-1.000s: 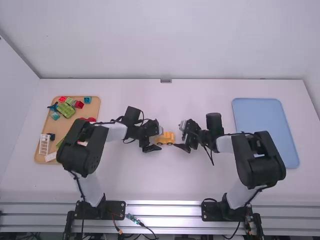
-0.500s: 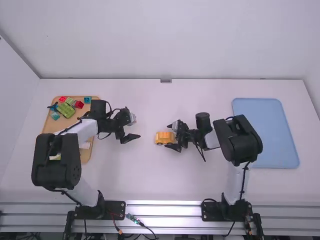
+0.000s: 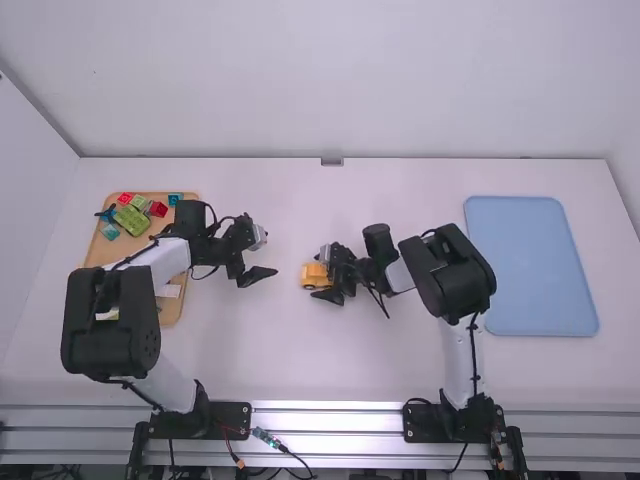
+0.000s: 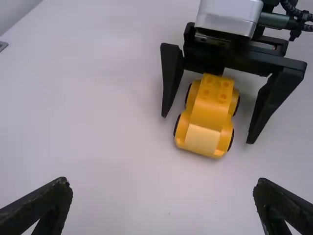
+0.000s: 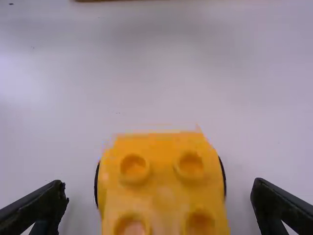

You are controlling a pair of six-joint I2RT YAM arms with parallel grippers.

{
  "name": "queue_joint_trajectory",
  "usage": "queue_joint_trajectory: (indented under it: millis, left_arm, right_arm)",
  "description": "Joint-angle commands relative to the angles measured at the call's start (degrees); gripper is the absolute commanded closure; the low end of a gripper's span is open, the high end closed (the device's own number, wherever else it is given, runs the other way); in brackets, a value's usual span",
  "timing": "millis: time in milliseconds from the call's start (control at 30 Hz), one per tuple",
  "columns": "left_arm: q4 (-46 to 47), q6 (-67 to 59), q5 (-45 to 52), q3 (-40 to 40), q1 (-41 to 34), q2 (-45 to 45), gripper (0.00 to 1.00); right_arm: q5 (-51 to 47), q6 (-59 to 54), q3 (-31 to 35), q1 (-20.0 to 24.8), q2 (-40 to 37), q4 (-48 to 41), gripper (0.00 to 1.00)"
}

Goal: Assemble lego blocks to make yellow taxi

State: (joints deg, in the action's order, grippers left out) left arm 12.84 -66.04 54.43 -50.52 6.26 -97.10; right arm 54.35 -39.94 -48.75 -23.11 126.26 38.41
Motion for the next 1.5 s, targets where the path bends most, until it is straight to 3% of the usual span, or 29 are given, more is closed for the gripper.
queue_joint_trajectory:
  millis: [0,67,233,267,367,567,733,1000,1233,1267,1300,1400,1467]
  left_arm:
    - [0.3,-0.8,1.9,0.3,0.1,1.0,0.01]
    - [0.3,-0.8,1.9,0.3,0.1,1.0,0.01]
    - [0.3,-0.9,1.9,0.3,0.1,1.0,0.01]
    - [0.3,-0.9,1.9,0.3,0.1,1.0,0.01]
    - [0.3,-0.9,1.9,0.3,0.1,1.0,0.01]
    - [0.3,-0.8,1.9,0.3,0.1,1.0,0.01]
    - [0.3,-0.9,1.9,0.3,0.1,1.0,0.01]
    - [0.3,-0.9,1.9,0.3,0.1,1.0,0.01]
    - [0.2,-0.9,1.9,0.3,0.1,1.0,0.01]
    - [0.0,-0.9,1.9,0.3,0.1,1.0,0.01]
    - [0.0,-0.9,1.9,0.3,0.1,1.0,0.01]
    - [-1.0,-0.9,1.9,0.3,0.1,1.0,0.01]
    - [-1.4,-0.9,1.9,0.3,0.1,1.0,0.01]
  right_arm:
    - [-0.9,0.7,-0.9,0.6,1.4,0.0,0.01]
    - [-0.5,0.7,-1.1,0.6,1.7,0.2,0.01]
    - [0.0,0.7,-1.2,0.5,1.9,0.3,0.25]
    - [0.0,0.7,-1.3,0.4,1.9,0.4,0.34]
    - [-0.2,0.7,-1.6,-0.3,1.9,0.1,0.45]
    - [0.4,0.8,-1.6,-0.3,1.8,0.2,0.51]
    - [4.1,2.8,-1.0,2.9,-1.1,0.1,0.51]
    - [-6.7,2.2,5.3,14.4,-16.1,-3.3,0.51]
    - [-14.5,5.1,11.3,32.5,-26.3,-3.3,0.51]
    - [-15.1,6.0,12.2,36.7,-27.1,-3.3,0.51]
    - [-15.2,6.0,12.3,37.3,-27.2,-3.3,0.50]
    - [-15.8,6.8,14.1,48.0,-27.9,-3.0,0.50]
    - [-15.8,7.9,14.6,52.0,-27.8,-2.7,0.50]
